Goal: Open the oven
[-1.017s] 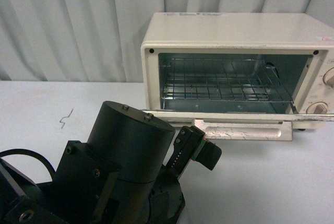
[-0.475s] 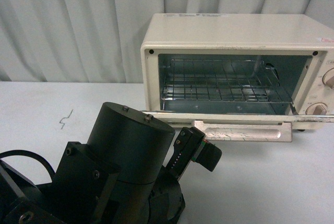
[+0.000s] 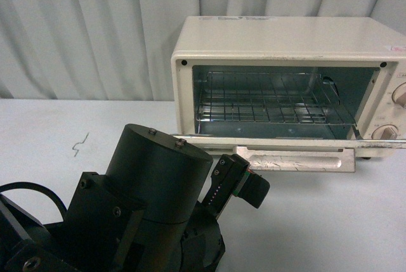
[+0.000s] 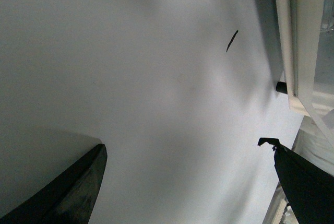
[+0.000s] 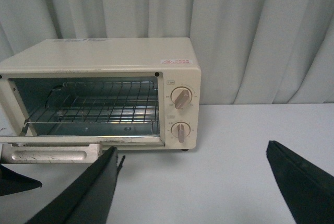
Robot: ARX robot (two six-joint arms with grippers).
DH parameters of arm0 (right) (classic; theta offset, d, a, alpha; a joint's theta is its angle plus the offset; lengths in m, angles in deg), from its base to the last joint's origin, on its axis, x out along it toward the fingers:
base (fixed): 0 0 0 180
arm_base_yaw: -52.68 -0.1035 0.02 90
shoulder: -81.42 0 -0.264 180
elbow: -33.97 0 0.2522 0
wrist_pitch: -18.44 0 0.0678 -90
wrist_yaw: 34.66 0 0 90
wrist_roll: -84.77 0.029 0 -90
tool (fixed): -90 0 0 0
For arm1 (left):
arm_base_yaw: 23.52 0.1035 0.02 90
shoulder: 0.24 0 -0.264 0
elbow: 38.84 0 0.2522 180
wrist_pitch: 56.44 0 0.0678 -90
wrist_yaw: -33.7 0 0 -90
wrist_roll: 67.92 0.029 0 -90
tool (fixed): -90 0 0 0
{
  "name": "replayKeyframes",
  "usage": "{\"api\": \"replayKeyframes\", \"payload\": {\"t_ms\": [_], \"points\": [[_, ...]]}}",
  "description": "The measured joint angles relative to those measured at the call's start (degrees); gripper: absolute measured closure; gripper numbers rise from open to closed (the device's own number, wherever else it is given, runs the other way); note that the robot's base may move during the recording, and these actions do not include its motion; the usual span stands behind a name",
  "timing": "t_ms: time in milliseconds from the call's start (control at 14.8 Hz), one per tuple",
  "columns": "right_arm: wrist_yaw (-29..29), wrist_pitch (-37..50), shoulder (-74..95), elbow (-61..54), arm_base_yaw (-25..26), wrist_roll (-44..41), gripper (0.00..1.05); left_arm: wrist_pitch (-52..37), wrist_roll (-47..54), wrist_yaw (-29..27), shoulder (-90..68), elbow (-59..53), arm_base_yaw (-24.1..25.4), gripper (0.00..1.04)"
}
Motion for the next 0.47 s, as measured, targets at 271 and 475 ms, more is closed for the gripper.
{"api": "replayKeyframes", "payload": {"t_ms": [271,475], "points": [[0.0,0.0,0.0,0.0,0.0,0.0,0.06,2.2,1.0,-16.6,0.6,0.2,-2.8,0.07],[0.0,0.0,0.0,0.0,0.0,0.0,0.06,-1.3,4.0,-21.0,2.7,-4.8,-3.6,0.07]]}}
